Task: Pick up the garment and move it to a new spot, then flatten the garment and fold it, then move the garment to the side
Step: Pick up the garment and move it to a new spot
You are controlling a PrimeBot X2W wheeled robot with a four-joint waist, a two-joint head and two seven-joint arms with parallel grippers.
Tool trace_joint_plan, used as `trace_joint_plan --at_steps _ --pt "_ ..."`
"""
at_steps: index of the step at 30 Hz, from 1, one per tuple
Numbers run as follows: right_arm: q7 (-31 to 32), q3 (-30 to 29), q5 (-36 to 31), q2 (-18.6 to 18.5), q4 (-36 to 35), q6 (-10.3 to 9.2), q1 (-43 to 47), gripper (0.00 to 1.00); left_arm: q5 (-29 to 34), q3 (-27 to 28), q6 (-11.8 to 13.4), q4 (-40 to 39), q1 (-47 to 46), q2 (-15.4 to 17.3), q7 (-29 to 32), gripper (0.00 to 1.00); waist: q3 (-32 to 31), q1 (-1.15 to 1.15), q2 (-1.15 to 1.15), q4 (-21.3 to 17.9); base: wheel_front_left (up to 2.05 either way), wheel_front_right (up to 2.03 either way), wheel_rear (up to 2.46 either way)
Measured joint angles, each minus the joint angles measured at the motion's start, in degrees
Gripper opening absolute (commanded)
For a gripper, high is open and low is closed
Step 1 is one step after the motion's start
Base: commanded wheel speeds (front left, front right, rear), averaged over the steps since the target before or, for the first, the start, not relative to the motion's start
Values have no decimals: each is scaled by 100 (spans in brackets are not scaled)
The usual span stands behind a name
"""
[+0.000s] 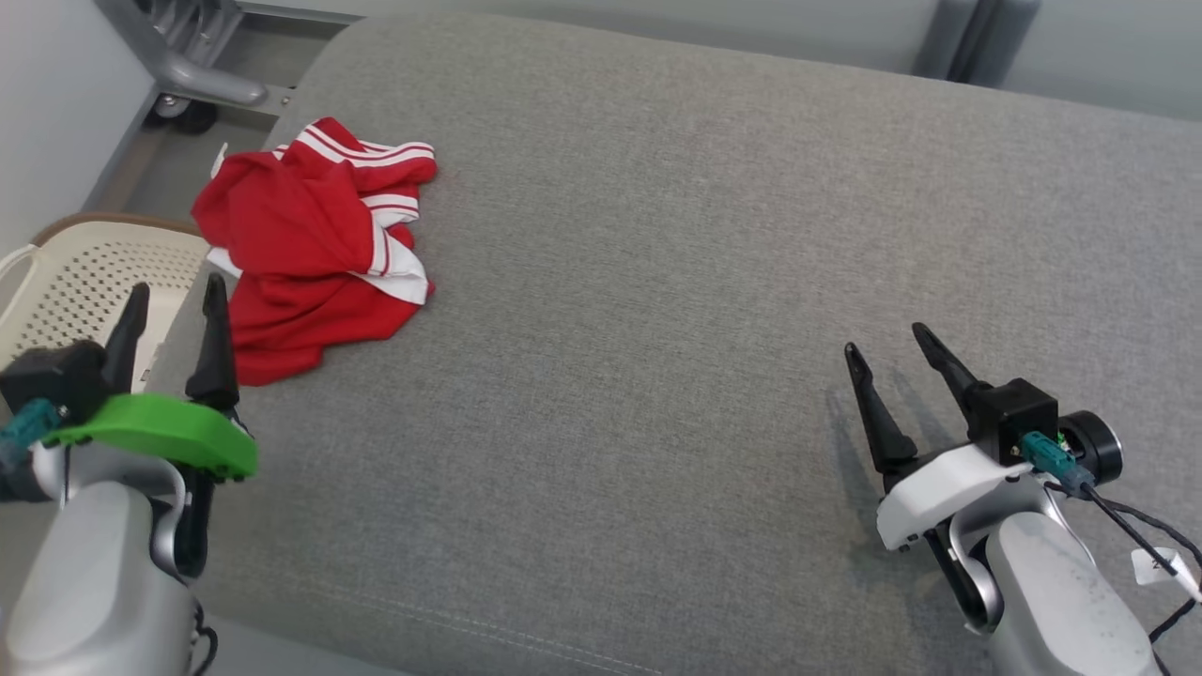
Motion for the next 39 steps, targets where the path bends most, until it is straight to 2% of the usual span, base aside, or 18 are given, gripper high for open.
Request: trace_joint_plan --at_steps 7,9,14,19,23,29,33,34,35,36,39 --pt "-1 -90 -67 -101 -223 0 -200 100 -961 -827 -1 469 -1026 813 62 100 392 0 0 -391 0 0 0" --pt "-1 -149 -68 -140 -291 0 -213 100 -1324 -1152 -2 625 -1330 1106 250 100 562 0 0 -571 0 0 0" --pt "-1 -216 -96 -168 -390 0 -281 100 -1971 -1561 -2 893 -1645 1484 710 100 826 0 0 -881 0 0 0" --pt "-1 -286 -130 -162 -463 0 -357 100 -2512 -1689 -2 1205 -1690 1629 1017 100 1058 0 0 -1201 0 0 0" --pt "-1 -369 -136 -153 -497 0 -375 100 -2799 -1713 -9 1617 -1694 1604 1184 100 1228 0 0 -1433 0 0 0" --pt "-1 -407 -157 -138 -523 0 -388 100 -2822 -1729 146 2381 -1786 1514 1147 100 1433 0 0 -1699 0 0 0" --pt "-1 -421 -169 -124 -530 0 -395 100 -2819 -1739 152 2675 -1902 1454 1092 100 1512 0 0 -1812 0 0 0" --pt "-1 -430 -169 -124 -523 0 -396 100 -2819 -1745 148 2733 -1924 1433 1058 35 1516 0 0 -1829 0 0 0" --pt "-1 -439 -169 -124 -511 0 -396 100 -2820 -1744 138 2778 -1937 1408 1027 13 1507 0 0 -1837 0 0 0" --pt "-1 -449 -169 -123 -500 0 -396 100 -2824 -1750 131 2814 -1950 1366 962 0 1491 0 0 -1841 0 0 0" --pt "-1 -464 -168 -82 -481 0 -396 100 -2824 -1782 105 2965 -1954 1279 793 0 1412 0 0 -1831 0 0 0"
